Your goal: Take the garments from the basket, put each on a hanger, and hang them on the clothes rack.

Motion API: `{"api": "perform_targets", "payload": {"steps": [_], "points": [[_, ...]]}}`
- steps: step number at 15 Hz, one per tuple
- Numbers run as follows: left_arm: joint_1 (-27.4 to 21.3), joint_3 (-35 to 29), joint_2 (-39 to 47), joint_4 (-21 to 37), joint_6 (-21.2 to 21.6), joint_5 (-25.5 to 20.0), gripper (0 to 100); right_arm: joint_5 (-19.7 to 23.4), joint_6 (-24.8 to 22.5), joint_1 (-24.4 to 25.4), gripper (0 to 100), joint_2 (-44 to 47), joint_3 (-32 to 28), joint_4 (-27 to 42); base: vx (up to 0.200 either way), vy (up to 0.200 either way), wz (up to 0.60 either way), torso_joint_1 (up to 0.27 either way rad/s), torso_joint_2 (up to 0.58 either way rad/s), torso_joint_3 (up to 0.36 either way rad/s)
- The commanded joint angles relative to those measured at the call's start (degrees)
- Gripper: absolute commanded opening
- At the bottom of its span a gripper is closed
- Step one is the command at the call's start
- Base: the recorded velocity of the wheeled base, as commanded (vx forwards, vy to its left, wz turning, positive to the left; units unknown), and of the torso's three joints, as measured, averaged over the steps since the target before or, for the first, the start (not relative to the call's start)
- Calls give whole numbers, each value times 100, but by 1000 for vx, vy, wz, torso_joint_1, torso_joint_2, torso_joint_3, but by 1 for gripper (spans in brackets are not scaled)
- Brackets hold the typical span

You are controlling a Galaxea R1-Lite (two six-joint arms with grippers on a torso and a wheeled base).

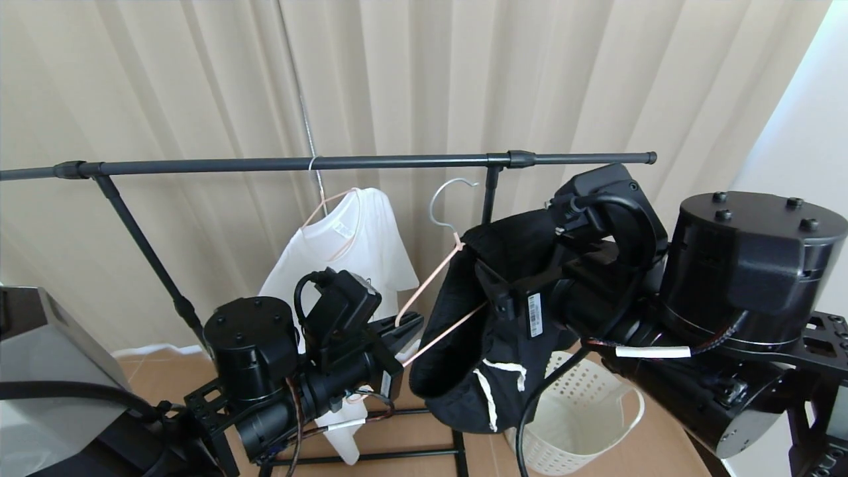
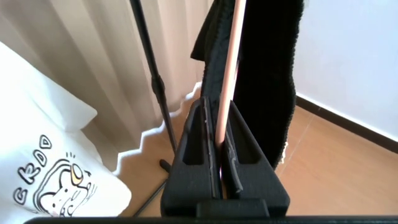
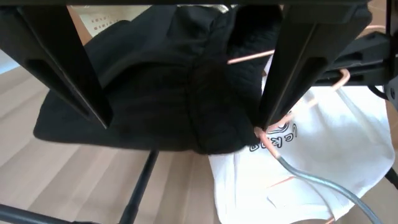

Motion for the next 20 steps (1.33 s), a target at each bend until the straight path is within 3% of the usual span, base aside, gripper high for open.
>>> {"api": "perform_targets", "payload": {"steps": [1,4,6,9,10,11,12,13,15,16,17,18,20], "points": [[134,100,-6,-89,-1,-33,0,287,-165,-74,100,-276,230,6,0,0,0,0,0,0],[257,337,-6,-441,8,-59,0,1104,-534,-469,100,-724,617,147,0,0,0,0,0,0],[406,663,-6,-748,17,-217,0,2387,-842,-1049,100,-1251,555,1122,0,0,0,0,0,0],[608,1120,12,-1038,52,-771,0,4259,-2010,-2113,100,-1594,-130,2845,0,0,0,0,0,0],[626,1181,12,-1065,61,-841,0,4506,-2204,-2227,100,-1594,-236,3100,0,0,0,0,0,0],[652,1348,29,-1126,78,-1008,0,5226,-2810,-2587,100,-1489,-684,3926,0,0,0,0,0,0],[652,1375,29,-1126,87,-1035,0,5446,-3048,-2675,100,-1392,-833,4181,0,0,0,0,0,0],[644,1427,29,-1126,157,-1070,0,6132,-3680,-2948,100,-1067,-1369,4875,0,0,0,0,0,0],[626,1515,29,-1126,342,-1325,0,6747,-4410,-3150,100,-539,-2196,5886,0,0,0,0,0,0],[626,1542,29,-1126,386,-1413,0,6808,-4621,-3194,100,-408,-2371,6115,0,0,0,0,0,0],[591,1603,29,-1126,518,-1544,0,7204,-5377,-3326,100,67,-2978,6879,0,0,0,0,0,0],[547,1603,29,-1126,544,-1553,0,7415,-5737,-3387,100,322,-3277,7248,0,0,0,0,0,0],[441,1603,29,-1126,562,-1650,0,7529,-5843,-3405,100,761,-3901,7828,0,0,0,0,0,0]]}}
